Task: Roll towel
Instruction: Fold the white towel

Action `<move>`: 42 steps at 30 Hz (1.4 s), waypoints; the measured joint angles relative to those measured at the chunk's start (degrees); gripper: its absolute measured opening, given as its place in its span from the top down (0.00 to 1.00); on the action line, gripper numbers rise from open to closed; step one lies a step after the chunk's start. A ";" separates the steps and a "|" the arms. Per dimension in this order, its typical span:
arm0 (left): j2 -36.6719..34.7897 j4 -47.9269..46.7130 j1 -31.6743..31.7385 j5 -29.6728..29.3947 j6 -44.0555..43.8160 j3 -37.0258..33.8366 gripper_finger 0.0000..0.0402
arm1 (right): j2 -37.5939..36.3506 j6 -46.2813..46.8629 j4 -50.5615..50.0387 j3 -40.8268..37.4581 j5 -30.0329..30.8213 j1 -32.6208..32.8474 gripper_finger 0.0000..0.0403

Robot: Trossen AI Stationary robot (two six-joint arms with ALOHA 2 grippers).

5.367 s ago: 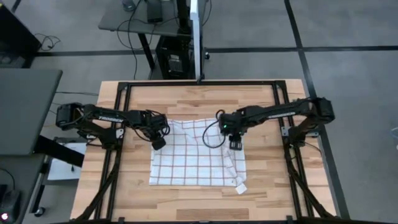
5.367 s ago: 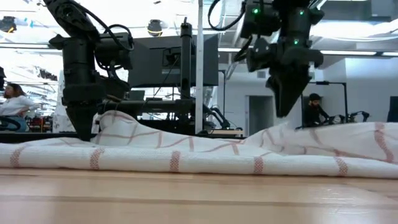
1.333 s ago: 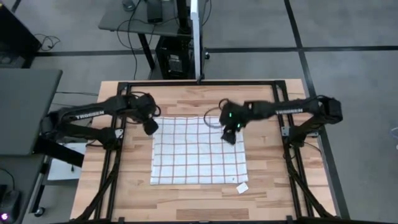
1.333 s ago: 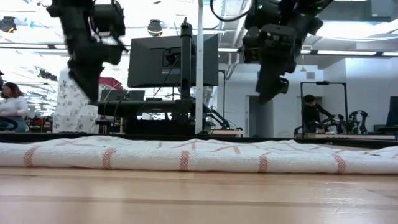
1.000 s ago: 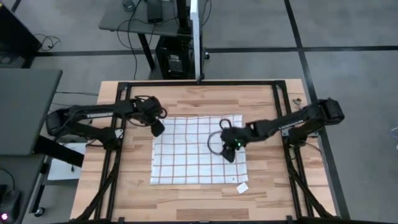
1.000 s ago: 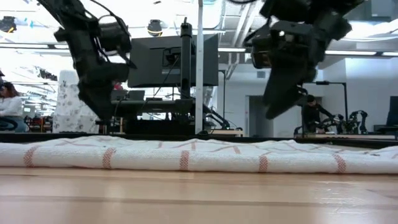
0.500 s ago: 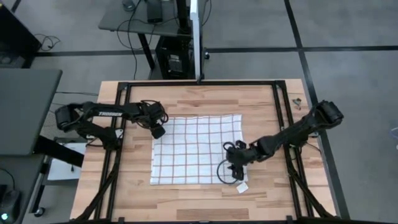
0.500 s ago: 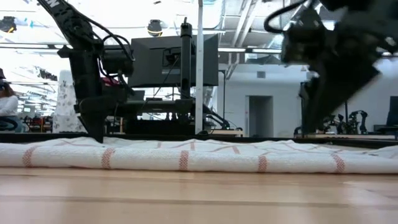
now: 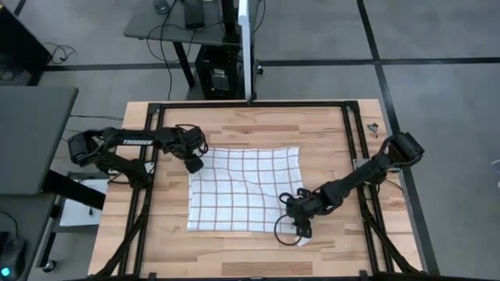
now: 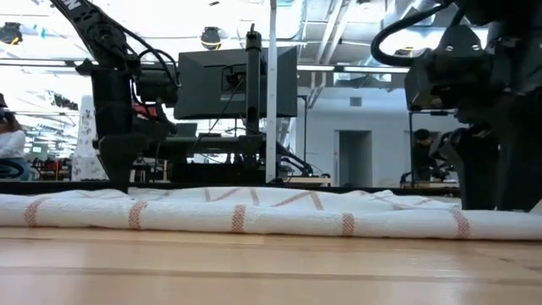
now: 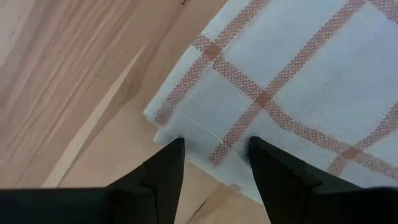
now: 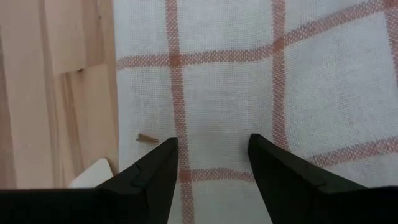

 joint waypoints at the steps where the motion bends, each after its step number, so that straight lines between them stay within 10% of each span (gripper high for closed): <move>1: -0.56 -0.20 0.01 -0.13 0.03 0.73 0.59 | -0.75 -0.67 -0.84 0.06 -0.57 -0.76 0.53; 13: -9.06 -5.42 -2.49 9.07 2.31 10.56 0.59 | -12.15 -8.70 -3.43 1.64 -0.43 -11.44 0.53; 19: -11.35 -5.44 -13.52 19.16 -8.67 8.85 0.59 | -11.90 -8.89 -7.80 1.67 -0.12 -18.47 0.53; 32: -7.39 5.04 -47.42 9.50 -35.52 5.52 0.59 | -4.28 -24.97 -6.12 0.53 -0.05 -29.09 0.53; 42: 8.19 11.38 -58.65 2.23 -54.69 5.46 0.59 | -1.63 -30.20 -7.16 0.54 -0.01 -29.48 0.53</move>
